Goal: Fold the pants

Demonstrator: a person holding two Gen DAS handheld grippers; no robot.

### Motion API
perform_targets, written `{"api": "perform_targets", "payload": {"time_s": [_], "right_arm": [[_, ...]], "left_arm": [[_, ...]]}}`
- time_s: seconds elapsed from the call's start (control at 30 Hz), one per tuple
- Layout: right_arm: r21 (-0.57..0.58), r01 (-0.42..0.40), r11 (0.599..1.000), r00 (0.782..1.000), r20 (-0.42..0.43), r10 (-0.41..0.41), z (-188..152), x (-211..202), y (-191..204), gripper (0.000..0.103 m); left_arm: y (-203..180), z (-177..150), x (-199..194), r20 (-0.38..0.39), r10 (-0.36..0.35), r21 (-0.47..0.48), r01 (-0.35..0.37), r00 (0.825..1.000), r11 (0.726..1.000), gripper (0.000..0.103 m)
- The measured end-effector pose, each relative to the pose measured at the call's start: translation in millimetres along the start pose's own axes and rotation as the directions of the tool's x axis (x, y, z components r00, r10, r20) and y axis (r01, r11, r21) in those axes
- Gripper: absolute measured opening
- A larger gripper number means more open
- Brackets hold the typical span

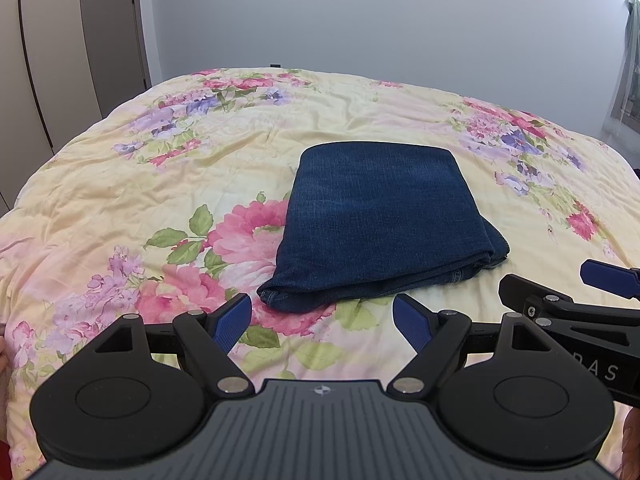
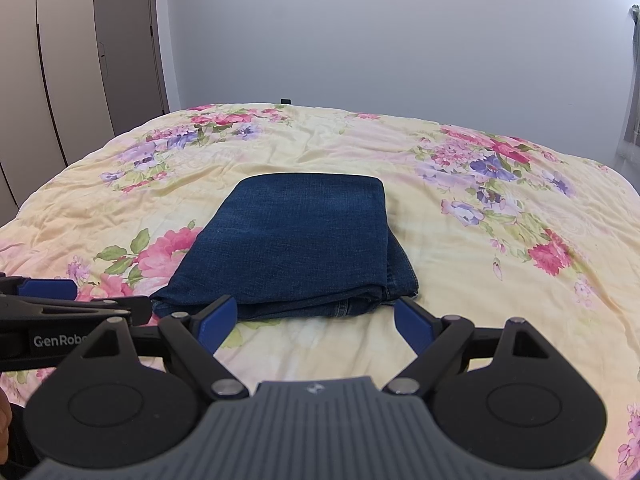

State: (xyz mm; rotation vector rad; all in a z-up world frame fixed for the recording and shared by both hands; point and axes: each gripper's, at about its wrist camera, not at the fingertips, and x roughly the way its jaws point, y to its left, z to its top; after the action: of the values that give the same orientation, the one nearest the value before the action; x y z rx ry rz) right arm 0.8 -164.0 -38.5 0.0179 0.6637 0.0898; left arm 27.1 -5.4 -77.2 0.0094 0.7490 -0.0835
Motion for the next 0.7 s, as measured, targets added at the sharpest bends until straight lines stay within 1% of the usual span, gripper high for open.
{"api": "perform_targets", "payload": {"time_s": [0.7], "right_arm": [[0.000, 0.000, 1.000, 1.000, -0.001, 0.000, 0.6, -0.7, -2.5, 0.082]], "left_arm": [[0.1, 0.3, 1.8, -0.004, -0.002, 0.000, 0.002, 1.000, 1.000, 0.094]]}}
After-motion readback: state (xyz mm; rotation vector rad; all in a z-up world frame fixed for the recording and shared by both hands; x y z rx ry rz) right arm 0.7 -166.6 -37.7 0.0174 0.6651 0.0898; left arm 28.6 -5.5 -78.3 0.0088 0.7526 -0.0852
